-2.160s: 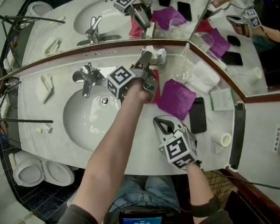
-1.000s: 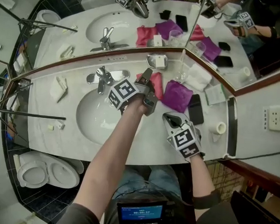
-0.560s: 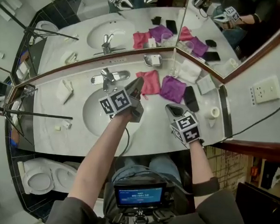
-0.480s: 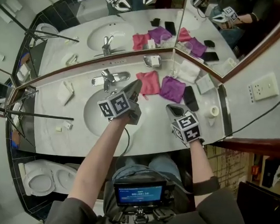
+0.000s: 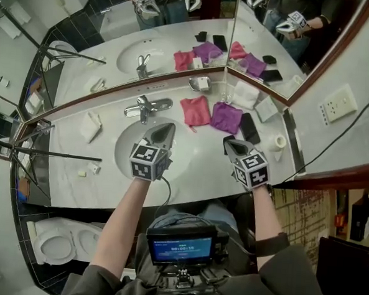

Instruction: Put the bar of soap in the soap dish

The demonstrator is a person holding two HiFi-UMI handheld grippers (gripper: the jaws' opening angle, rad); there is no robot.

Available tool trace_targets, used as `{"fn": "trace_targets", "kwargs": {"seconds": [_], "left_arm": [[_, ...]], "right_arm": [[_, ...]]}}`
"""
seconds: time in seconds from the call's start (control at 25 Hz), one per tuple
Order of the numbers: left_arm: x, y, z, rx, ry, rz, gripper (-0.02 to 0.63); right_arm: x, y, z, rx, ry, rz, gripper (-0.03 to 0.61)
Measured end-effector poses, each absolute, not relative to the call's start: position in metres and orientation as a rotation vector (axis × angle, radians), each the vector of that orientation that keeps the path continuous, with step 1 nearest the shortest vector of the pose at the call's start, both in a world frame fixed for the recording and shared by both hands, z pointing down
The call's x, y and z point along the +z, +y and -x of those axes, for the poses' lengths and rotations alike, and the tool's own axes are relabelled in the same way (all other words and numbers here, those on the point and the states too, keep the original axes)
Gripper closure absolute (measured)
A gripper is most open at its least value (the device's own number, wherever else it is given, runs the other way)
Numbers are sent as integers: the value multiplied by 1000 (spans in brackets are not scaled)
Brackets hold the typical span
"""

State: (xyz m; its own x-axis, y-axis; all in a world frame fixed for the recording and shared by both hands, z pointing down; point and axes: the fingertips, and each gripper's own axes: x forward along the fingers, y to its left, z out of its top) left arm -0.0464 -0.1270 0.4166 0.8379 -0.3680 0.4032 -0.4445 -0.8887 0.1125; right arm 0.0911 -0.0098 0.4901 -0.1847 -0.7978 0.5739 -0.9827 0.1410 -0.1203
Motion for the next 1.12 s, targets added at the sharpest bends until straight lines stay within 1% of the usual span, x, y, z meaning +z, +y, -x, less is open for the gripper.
{"fn": "trace_targets", "kwargs": {"seconds": [0.24,0.6,0.88,1.12], "left_arm": [[419,-106,66,718,-633,-2942,614],[415,-98,68,663,-745,-2906,614],[410,-90,51,643,-889,-2892,614],[427,-79,48,717,-907,-2854,614]], "right_arm": [[488,7,-96,720,-2050,-1779,561],[489,10,-110,722,-2089,-1733,561],[491,4,-126,685,-2161,-1602,561],[507,-5,-125,637,-2152,-1479,561]]}}
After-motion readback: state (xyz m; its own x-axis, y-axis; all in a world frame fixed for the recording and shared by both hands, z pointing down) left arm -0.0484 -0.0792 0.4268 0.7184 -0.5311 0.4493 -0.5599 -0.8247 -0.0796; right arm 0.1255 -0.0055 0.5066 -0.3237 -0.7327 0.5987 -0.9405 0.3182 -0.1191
